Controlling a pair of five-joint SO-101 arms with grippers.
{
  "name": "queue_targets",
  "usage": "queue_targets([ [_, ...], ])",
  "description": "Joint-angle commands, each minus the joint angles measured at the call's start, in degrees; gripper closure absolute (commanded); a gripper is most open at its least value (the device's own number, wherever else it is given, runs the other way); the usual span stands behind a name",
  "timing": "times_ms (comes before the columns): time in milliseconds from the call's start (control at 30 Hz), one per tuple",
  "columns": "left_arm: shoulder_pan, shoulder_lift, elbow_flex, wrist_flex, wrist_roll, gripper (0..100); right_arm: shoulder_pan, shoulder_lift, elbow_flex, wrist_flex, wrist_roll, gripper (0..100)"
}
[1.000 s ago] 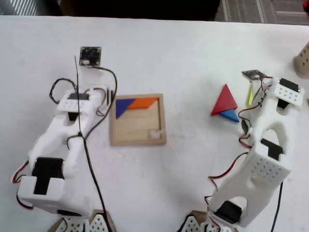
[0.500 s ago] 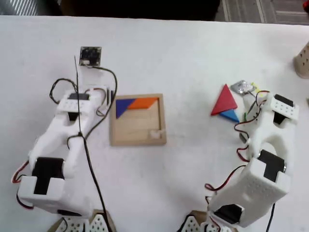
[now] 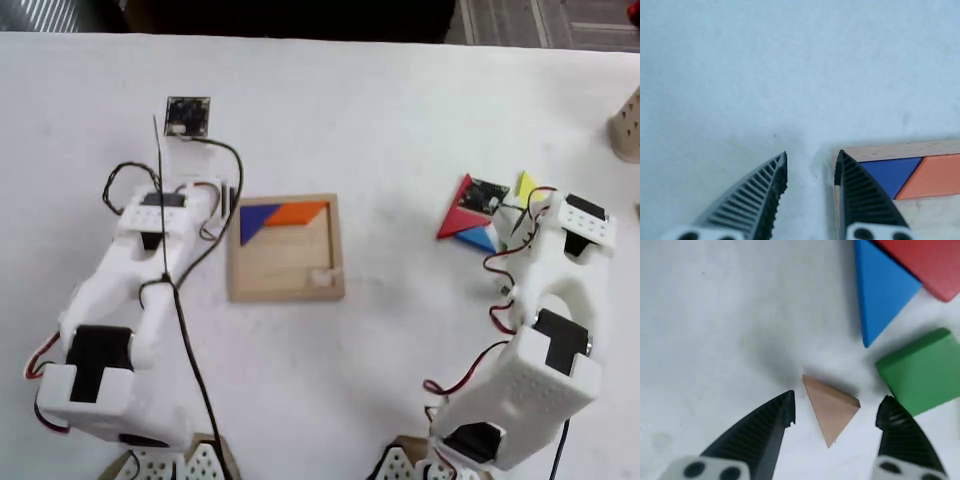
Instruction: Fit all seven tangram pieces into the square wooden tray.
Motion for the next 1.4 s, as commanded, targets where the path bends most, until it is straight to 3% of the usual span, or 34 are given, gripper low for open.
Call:
queue_targets([
  [0,0.8,-0.3,-3.4,-1.1,-0.4,83,1.2,0.3,-1.5,-0.7,7.5,73.7],
  [167,0.8,-0.3,-3.4,-1.1,-0.4,83,2.4,2.9,-1.8,-0.2,13.6,73.7],
  [400,0.8,-0.2,-3.4,-1.1,-0.4,83,2.7,4.1,-2.5,-0.4,14.8,74.1],
  [633,0.8,-0.2,-3.5,-1.1,-0.4,83,3.6,4.2,-3.4,-2.1,14.5,93.6],
  [1000,0.8,-0.2,-3.5,-1.2,-0.4,83,4.6,3.6,-3.3,-2.4,13.9,93.3],
  [1200,0.8,-0.2,-3.5,-1.3,-0.4,83,4.2,0.0,-4.7,-2.2,-2.7,93.3],
  [1367,0.8,-0.2,-3.5,-1.3,-0.4,83,2.5,-6.1,-4.7,4.6,-12.5,93.3],
])
